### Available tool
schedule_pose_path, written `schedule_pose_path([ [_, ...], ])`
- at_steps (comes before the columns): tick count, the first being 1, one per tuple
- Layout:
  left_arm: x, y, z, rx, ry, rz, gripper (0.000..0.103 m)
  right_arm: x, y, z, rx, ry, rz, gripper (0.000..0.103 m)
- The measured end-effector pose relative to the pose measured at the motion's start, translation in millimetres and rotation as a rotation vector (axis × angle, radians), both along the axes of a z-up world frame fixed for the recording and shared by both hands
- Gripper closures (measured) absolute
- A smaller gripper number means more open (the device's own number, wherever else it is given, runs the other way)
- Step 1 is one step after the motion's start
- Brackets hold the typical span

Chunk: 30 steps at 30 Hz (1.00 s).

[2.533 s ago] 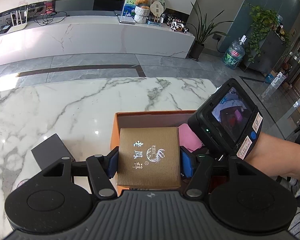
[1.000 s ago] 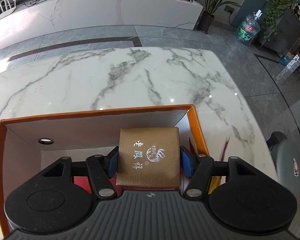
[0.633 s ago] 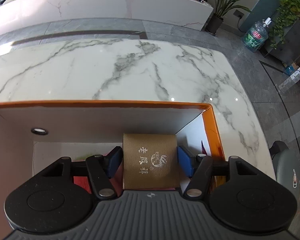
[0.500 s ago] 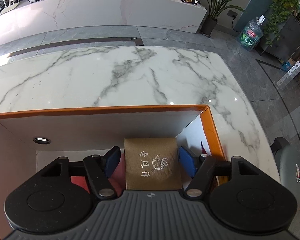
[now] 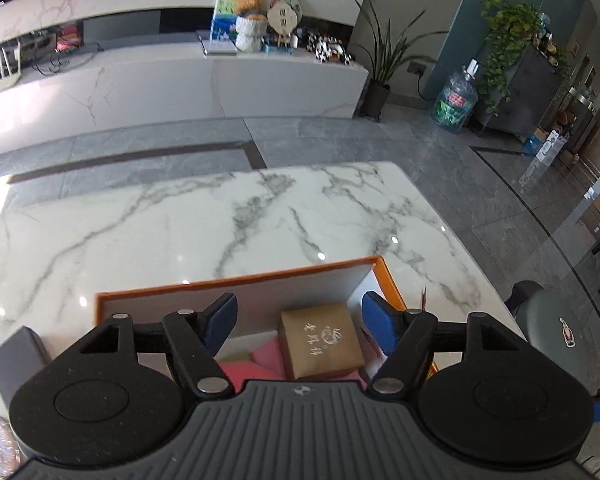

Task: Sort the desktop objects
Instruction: 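Move the left tool to the compact mirror while the right approaches the black box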

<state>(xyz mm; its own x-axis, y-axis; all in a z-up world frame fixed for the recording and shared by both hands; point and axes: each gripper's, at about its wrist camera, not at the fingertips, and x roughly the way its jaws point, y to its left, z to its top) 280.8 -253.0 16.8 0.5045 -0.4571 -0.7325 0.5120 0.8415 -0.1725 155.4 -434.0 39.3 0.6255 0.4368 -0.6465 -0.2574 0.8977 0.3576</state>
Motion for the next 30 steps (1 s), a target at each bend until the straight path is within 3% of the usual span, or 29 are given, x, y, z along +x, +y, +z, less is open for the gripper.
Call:
schedule_pose_path([
  [6,-37,78,29,0.067,-0.093,0.022,0.015,-1,0,18,0.011,-0.031,-0.048,0.002],
  [10,-61,153,19,0.101,-0.073,0.185,0.014,3,22,33,0.018,-0.059,-0.004,0.002],
  [17,-76,285,-22,-0.112,0.066,0.380,0.014,27,105,46,-0.039,-0.061,0.202,0.002],
  [19,-74,304,-31,-0.113,0.078,0.417,0.014,41,129,46,-0.018,-0.015,0.277,0.002],
  [23,-65,314,-50,-0.017,0.048,0.454,0.014,74,173,48,0.047,0.054,0.336,0.002],
  [27,-53,308,-79,-0.015,0.104,0.427,0.014,118,219,39,0.005,0.122,0.334,0.002],
  [30,-43,293,-89,0.031,0.086,0.420,0.015,149,245,25,-0.044,0.158,0.283,0.002],
])
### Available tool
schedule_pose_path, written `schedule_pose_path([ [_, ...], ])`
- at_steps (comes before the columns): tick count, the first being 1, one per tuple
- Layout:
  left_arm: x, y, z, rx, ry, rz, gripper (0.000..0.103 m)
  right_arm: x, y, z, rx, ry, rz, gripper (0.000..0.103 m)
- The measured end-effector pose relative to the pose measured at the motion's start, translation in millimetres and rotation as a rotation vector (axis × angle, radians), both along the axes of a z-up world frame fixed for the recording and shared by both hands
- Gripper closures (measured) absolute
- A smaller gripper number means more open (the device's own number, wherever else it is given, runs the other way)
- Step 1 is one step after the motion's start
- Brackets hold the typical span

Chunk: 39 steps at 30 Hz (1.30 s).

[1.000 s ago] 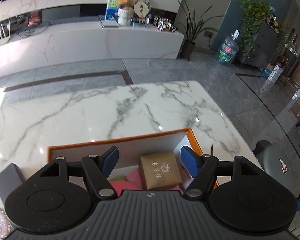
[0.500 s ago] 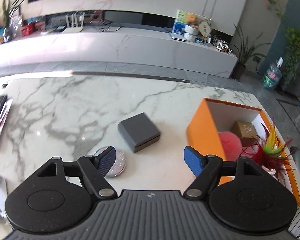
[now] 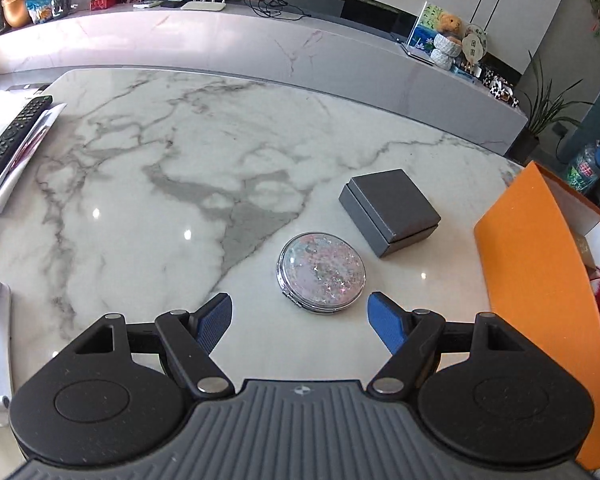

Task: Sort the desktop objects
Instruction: 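Move the left tool to the compact mirror while the right approaches the black box, then grasp the black square box with the right tool while the left grasps the compact mirror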

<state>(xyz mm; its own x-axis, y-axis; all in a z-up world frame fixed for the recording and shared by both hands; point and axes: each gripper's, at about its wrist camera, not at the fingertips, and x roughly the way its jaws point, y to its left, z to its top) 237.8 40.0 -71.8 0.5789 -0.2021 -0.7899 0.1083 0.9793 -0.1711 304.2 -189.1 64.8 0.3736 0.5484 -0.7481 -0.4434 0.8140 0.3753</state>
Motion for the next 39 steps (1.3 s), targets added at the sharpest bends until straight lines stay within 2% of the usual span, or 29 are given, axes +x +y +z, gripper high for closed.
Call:
schedule_pose_path([
  [4,12,-19,-9,-0.017,0.043,-0.061,0.014,42,32,-29,-0.107,0.040,0.003,0.002],
  [7,19,-29,-12,0.008,0.041,-0.066,0.014,65,49,-53,-0.165,0.081,0.003,0.002],
  [12,31,-26,-22,-0.017,0.089,-0.065,0.015,95,70,-91,-0.208,0.168,-0.003,0.002],
  [15,36,-26,-28,0.002,0.119,-0.060,0.015,106,87,-110,-0.278,0.149,0.014,0.002],
  [19,35,-25,-25,-0.037,0.133,-0.082,0.015,117,100,-130,-0.342,0.157,0.031,0.002],
  [23,34,-22,-23,-0.057,0.128,-0.083,0.015,122,113,-144,-0.379,0.187,0.065,0.002],
  [28,36,-19,-31,-0.032,0.151,-0.062,0.015,120,125,-155,-0.462,0.155,0.087,0.002],
  [33,35,-23,-30,-0.022,0.144,-0.082,0.015,120,126,-165,-0.467,0.170,0.090,0.002],
  [39,40,-22,-32,0.038,0.128,-0.021,0.015,120,126,-169,-0.479,0.156,0.101,0.003],
])
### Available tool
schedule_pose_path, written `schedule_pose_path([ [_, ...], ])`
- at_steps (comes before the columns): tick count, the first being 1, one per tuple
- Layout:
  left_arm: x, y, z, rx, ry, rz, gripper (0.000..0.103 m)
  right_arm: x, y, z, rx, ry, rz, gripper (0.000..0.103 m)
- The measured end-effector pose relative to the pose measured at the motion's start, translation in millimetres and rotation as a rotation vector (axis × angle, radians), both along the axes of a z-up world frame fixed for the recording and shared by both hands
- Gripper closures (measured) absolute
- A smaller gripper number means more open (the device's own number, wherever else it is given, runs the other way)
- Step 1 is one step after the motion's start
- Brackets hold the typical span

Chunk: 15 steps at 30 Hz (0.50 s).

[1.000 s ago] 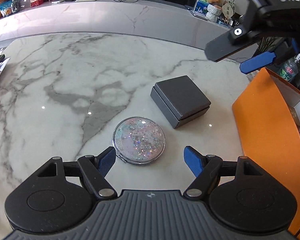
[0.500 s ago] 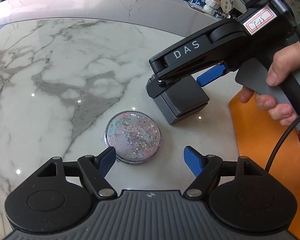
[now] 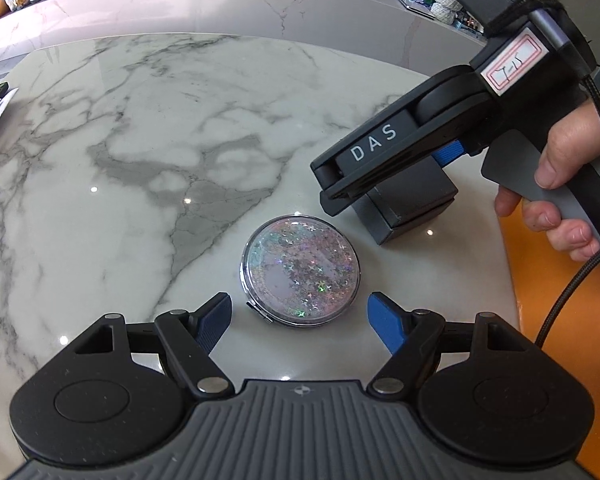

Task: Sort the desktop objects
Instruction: 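Grasp the black square box with the right tool while the left grasps the compact mirror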

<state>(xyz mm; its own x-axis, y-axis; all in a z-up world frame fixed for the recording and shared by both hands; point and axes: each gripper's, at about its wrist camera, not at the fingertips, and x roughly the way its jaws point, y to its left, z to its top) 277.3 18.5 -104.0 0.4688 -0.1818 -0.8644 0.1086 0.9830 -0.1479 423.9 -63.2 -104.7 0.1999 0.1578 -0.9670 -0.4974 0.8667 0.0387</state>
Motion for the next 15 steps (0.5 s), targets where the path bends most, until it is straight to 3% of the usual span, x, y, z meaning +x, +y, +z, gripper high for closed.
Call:
schedule_pose_path([
  [8,-5,-7,-4,0.044,-0.051,-0.027,0.014,-4,-3,1,-0.031,-0.038,0.034,0.013],
  [15,-8,-27,-8,0.124,-0.097,-0.050,0.014,-11,-7,2,-0.016,-0.069,0.090,0.013],
])
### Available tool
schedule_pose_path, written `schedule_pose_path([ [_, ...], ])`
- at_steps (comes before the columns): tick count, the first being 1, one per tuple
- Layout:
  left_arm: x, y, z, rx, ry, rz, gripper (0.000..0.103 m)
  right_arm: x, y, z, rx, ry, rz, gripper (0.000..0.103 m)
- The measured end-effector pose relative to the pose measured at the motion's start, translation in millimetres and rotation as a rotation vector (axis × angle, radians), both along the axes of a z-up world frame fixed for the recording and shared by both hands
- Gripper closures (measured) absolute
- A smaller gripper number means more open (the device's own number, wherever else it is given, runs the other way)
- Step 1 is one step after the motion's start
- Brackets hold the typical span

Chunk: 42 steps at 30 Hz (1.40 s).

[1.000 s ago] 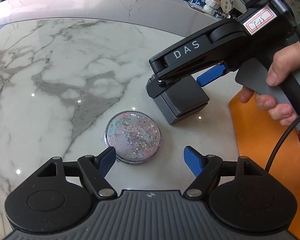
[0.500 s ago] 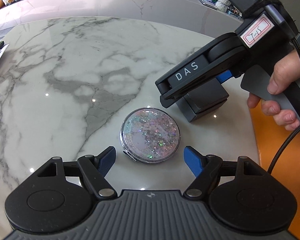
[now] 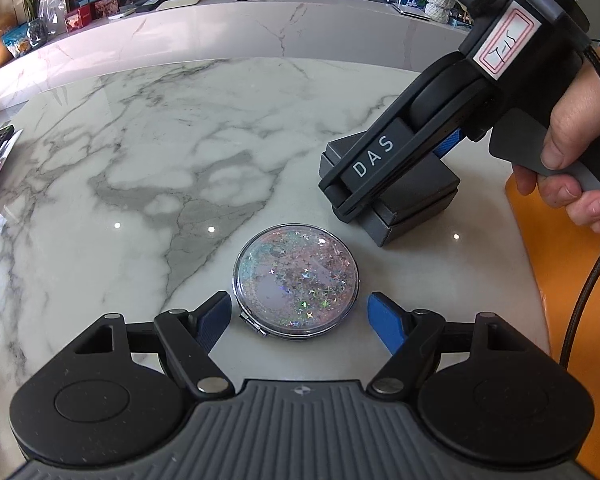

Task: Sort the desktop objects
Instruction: 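Grasp the black square box with the right tool while the left grasps the compact mirror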

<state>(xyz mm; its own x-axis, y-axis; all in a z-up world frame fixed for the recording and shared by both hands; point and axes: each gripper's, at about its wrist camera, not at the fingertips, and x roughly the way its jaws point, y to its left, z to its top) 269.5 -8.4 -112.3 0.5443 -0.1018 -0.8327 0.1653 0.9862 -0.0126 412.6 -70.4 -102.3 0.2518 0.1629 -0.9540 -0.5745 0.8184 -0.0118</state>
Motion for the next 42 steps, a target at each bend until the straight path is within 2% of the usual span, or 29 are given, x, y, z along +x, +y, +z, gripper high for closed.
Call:
schedule_pose_path([
  [2,-1,-6,-2,0.029,-0.014,-0.006,0.011,-1,-1,0,0.006,-0.008,0.007,0.013],
  [10,-3,-12,-5,0.026,-0.066,0.077,0.009,-1,-2,-2,0.023,-0.030,0.036,0.013],
  [12,-4,-11,-5,0.028,-0.069,0.073,0.011,-4,-1,-3,0.026,-0.035,0.033,0.013],
  [15,-5,-12,-4,0.030,-0.073,0.063,0.020,-4,1,-5,0.027,-0.036,0.033,0.013],
  [26,-10,-10,-6,0.028,-0.116,0.027,0.021,-4,1,-4,0.033,-0.041,0.031,0.014],
  [28,-10,-10,-6,0.031,-0.119,0.021,0.021,-6,1,-1,0.045,-0.054,0.033,0.023],
  [38,-16,-5,1,0.031,-0.143,0.004,0.022,-10,-5,1,0.055,-0.052,-0.013,0.024],
  [42,-15,0,-3,0.036,-0.119,0.016,0.022,-16,-6,5,0.056,-0.061,-0.022,0.024],
])
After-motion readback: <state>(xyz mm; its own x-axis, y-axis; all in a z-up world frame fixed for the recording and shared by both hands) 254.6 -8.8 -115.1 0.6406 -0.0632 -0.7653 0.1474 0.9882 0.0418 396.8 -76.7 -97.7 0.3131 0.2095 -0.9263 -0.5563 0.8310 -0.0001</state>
